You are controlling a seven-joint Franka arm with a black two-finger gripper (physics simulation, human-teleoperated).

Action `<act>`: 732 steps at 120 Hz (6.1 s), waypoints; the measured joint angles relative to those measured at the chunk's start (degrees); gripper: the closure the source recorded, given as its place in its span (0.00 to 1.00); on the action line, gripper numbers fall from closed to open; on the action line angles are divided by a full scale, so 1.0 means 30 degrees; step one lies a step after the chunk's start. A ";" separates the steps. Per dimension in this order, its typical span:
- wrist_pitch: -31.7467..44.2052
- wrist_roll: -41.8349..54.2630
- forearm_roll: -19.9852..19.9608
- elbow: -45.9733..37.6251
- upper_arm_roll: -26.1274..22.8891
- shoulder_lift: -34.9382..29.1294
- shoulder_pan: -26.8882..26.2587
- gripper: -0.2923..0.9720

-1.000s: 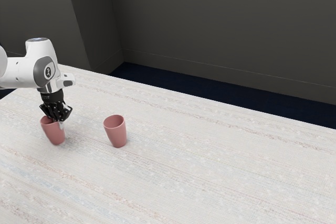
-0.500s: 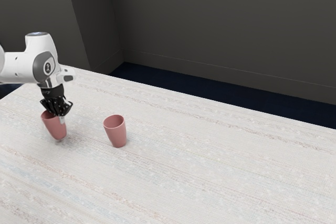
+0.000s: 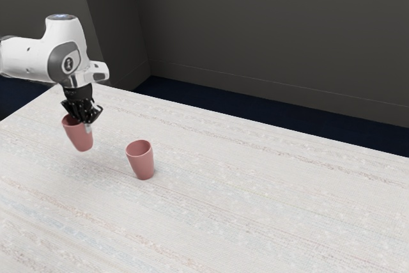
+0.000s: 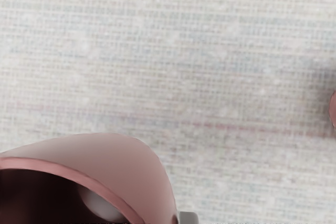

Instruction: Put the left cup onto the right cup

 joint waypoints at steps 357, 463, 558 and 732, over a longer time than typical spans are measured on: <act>-0.5023 -1.1345 -0.0734 0.4936 -0.5131 0.2160 -0.0122 0.85; -0.4634 -1.1268 -0.0568 0.5575 -0.5130 0.3139 0.0149 0.85; -0.4177 -1.1228 -0.0642 0.6105 -0.5130 0.3836 0.0149 0.85; -0.3983 -1.1319 -0.1216 0.5417 -0.5109 0.3548 0.0205 0.30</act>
